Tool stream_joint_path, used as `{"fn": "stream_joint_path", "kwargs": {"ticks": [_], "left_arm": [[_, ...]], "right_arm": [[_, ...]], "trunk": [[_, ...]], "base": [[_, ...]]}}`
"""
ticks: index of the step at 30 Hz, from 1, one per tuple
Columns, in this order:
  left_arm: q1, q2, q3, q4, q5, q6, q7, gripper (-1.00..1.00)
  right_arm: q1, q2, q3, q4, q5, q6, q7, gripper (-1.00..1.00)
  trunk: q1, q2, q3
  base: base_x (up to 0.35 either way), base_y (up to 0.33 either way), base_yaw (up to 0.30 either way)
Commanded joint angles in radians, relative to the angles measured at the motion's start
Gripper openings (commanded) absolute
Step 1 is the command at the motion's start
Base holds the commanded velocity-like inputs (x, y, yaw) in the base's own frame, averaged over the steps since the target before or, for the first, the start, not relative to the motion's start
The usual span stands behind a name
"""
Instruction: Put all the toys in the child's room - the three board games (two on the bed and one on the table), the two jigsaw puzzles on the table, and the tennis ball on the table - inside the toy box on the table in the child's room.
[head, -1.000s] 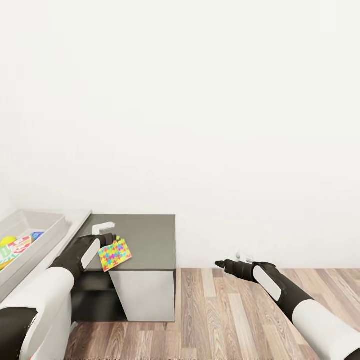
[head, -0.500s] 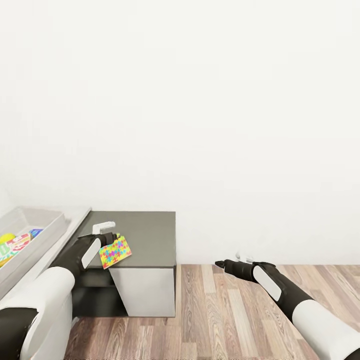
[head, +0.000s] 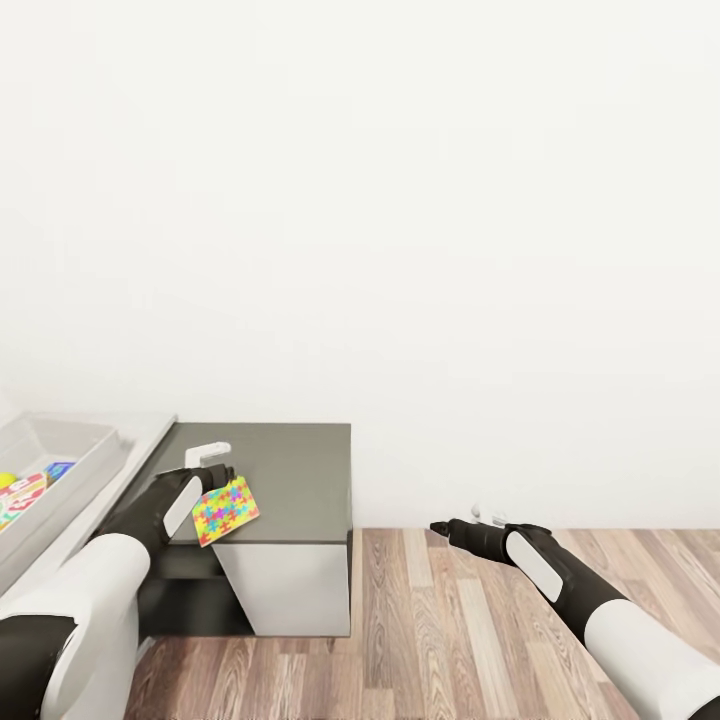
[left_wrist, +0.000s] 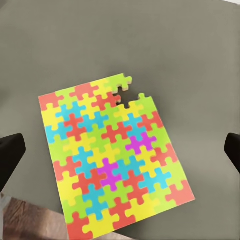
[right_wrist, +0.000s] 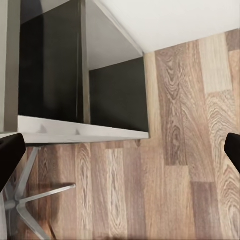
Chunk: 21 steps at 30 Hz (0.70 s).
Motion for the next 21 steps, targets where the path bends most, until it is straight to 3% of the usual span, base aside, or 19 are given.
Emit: {"fn": "stream_joint_path", "kwargs": {"ticks": [1, 21], "left_arm": [[0.0, 0.0, -0.008, -0.002, 0.01, 0.004, 0.009, 1.0], [-0.001, -0.003, -0.008, -0.002, 0.01, 0.003, 0.009, 1.0]], "right_arm": [[-0.001, -0.001, 0.004, -0.001, -0.001, 0.002, 0.001, 1.0], [-0.001, 0.0, 0.004, -0.001, -0.001, 0.002, 0.001, 1.0]], "trunk": [[0.001, -0.002, -0.004], [0.001, -0.002, -0.023]], "base": [[0.043, 0.0, 0.0], [0.127, 0.0, 0.0]]}}
